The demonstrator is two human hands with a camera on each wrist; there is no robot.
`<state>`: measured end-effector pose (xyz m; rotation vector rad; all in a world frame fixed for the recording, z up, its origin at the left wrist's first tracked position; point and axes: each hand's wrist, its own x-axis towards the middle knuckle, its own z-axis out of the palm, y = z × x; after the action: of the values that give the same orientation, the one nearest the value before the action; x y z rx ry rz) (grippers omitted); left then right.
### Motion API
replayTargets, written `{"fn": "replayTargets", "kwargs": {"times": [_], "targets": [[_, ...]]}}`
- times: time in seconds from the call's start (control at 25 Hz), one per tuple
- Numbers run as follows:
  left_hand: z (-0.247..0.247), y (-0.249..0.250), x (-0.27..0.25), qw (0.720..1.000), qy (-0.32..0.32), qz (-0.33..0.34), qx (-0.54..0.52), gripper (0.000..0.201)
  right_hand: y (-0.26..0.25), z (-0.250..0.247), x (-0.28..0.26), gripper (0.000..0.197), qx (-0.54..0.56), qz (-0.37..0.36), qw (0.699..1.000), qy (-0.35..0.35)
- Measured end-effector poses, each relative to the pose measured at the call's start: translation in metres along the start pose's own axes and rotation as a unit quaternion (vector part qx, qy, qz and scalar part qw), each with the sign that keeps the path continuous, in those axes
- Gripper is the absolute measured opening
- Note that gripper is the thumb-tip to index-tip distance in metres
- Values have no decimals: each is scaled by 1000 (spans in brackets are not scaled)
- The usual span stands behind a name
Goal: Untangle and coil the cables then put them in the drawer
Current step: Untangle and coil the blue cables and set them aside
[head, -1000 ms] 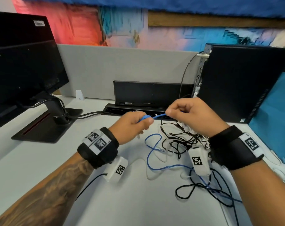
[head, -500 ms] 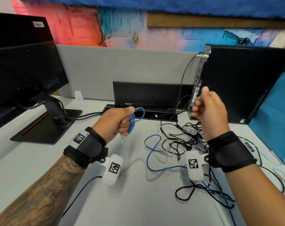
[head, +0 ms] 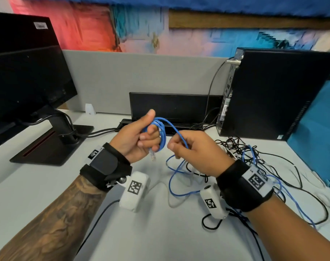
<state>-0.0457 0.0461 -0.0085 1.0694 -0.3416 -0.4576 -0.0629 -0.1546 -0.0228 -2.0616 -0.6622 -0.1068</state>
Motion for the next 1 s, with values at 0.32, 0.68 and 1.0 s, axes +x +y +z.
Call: {"fn": "replayTargets", "kwargs": {"times": [0.32,0.68,1.0], "targets": [[1,-3,9,994,75,31,-71,53,4,4,6,23,344,54,932,105],[21,-17,21,984,161,60,-42,57,-1,18,5,28,104,3,991,83],[15,-26,19,986,134,67,76,50,10,3,10,25,-137,-19,988,70]]}}
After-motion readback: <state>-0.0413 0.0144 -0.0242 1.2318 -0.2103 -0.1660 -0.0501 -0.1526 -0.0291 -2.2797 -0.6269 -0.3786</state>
